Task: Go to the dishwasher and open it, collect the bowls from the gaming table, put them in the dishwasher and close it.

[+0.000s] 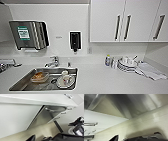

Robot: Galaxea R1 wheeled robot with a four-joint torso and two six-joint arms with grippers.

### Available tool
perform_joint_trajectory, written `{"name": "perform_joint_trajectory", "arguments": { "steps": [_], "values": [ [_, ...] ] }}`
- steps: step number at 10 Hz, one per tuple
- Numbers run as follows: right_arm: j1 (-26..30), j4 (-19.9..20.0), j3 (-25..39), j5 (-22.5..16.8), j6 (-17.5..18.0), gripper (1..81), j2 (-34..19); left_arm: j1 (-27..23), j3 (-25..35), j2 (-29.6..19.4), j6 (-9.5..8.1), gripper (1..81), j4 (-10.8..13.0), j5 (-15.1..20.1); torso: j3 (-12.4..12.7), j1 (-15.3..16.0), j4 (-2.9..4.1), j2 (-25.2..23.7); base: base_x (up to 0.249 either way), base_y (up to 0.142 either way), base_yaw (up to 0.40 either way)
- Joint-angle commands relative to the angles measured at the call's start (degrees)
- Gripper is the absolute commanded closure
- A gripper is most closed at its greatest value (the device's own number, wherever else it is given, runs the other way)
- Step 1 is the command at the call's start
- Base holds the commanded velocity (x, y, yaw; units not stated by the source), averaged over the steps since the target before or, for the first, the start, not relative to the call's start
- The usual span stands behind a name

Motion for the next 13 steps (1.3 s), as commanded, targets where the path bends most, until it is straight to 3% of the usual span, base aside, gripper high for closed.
{"name": "perform_joint_trajectory", "arguments": {
  "steps": [1,3,5,7,9,10,13],
  "values": [
    [5.70,0.45,0.60,-2.12,1.06,1.0,-2.76,-5.66,7.46,-3.94,0.75,1.0,2.02,1.70,0.00,3.56,0.00,-5.53,0.000,0.000,0.000],
    [6.23,0.45,0.77,-2.30,1.06,1.0,-2.76,-5.65,7.91,-4.65,0.67,1.0,2.55,1.61,0.00,6.01,0.00,-9.43,0.000,0.000,0.000],
    [6.67,0.36,0.78,-2.91,1.06,1.0,-2.67,-5.66,6.24,-4.12,0.58,1.0,2.38,1.61,-5.41,8.55,0.00,-13.51,0.000,0.000,0.000],
    [6.67,0.36,0.95,-2.91,1.06,1.0,-2.67,-5.66,6.24,-4.03,0.58,1.0,2.46,1.61,-6.85,10.25,0.00,-16.33,0.000,0.000,0.000],
    [6.67,0.45,1.21,-2.91,1.06,1.0,-3.11,-5.66,6.15,-4.12,0.58,1.0,2.47,1.52,-10.31,12.61,0.00,-20.02,0.000,0.000,0.000],
    [6.84,0.53,2.00,-2.91,1.06,1.0,-3.64,-5.66,6.15,-4.56,0.67,1.0,2.46,1.26,-6.73,10.14,0.00,-16.21,0.000,0.000,0.000],
    [7.99,0.54,6.57,-2.73,1.15,1.0,-7.76,-6.18,6.15,-4.65,0.84,1.0,2.55,1.00,-8.35,11.34,0.00,-17.86,0.000,0.000,0.000]
  ]
}}
